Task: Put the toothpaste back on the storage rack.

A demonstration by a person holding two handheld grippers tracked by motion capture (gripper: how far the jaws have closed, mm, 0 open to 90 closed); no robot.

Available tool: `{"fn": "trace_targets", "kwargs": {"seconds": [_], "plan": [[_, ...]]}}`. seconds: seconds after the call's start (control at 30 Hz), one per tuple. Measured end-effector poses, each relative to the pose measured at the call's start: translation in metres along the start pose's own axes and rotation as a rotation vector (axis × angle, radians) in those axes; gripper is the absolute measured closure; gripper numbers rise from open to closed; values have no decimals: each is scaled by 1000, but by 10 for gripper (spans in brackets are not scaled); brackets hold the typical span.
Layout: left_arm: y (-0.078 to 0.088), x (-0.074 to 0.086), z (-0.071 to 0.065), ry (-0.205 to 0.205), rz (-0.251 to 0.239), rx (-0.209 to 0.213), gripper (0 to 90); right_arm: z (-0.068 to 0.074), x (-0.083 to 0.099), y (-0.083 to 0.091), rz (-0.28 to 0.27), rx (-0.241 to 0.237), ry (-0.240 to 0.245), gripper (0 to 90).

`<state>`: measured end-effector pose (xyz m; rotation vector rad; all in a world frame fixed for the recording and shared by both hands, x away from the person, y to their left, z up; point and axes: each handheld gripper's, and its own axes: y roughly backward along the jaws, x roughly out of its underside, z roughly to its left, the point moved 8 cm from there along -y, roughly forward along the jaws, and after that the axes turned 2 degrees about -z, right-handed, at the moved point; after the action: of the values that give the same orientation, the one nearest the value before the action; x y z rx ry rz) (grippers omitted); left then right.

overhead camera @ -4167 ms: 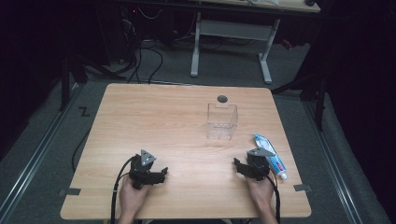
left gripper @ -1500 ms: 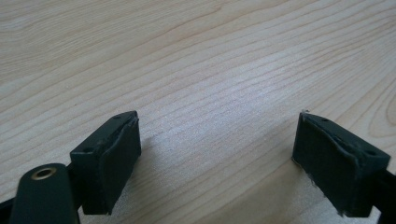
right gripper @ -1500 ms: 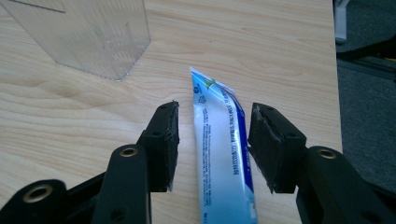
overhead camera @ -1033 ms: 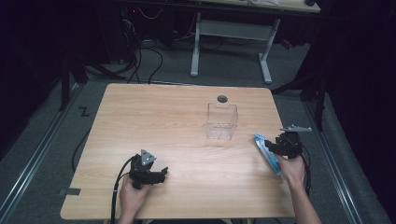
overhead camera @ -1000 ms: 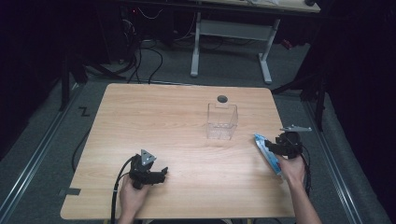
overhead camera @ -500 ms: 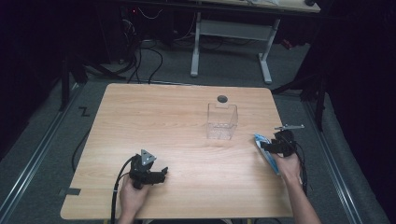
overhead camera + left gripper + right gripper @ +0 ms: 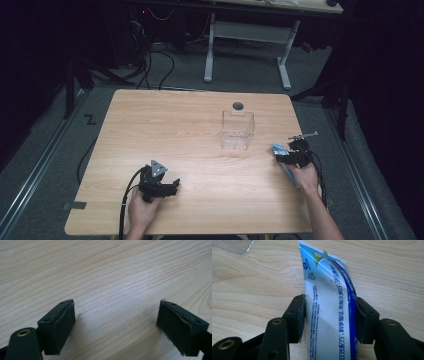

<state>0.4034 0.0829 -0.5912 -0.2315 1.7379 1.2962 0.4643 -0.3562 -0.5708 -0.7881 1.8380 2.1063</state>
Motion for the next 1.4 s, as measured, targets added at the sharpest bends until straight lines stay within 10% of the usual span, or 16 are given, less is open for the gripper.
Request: {"fn": "trace_targets", "kwargs": {"seconds": [0.87, 1.0, 1.4], "plan": [[1, 1, 0, -1, 0, 0, 154, 14, 0, 0, 77, 82, 141, 689], [1, 1, 0, -1, 0, 1, 154, 10, 0, 3, 48, 55, 85, 708], [1, 1, 0, -1, 1, 1, 154, 27, -4, 25, -34, -40, 111, 718]]}}
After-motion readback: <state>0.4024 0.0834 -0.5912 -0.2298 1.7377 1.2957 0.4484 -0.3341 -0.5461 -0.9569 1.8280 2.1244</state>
